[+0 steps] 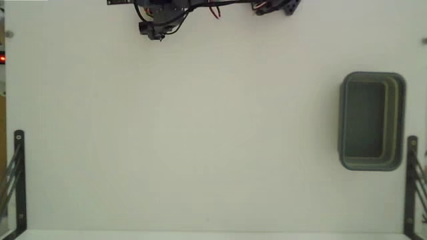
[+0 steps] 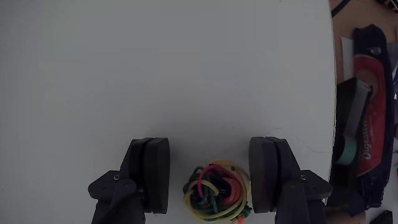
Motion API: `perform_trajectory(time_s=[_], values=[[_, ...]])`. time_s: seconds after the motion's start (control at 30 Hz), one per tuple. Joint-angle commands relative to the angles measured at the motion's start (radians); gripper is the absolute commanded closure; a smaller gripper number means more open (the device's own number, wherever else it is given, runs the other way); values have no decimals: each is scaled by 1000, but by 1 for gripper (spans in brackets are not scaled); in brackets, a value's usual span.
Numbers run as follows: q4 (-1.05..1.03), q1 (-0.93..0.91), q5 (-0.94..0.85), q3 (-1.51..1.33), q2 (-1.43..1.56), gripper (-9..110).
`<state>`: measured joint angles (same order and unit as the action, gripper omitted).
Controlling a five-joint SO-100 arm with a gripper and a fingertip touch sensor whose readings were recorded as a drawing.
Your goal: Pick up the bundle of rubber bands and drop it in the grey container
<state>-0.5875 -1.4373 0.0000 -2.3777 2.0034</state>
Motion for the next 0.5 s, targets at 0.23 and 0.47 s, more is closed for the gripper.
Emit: perform_trajectory(time_s=[0.23, 0.47], values=[[-6, -15, 0, 2, 16, 27], [-6, -15, 0, 2, 16, 29]])
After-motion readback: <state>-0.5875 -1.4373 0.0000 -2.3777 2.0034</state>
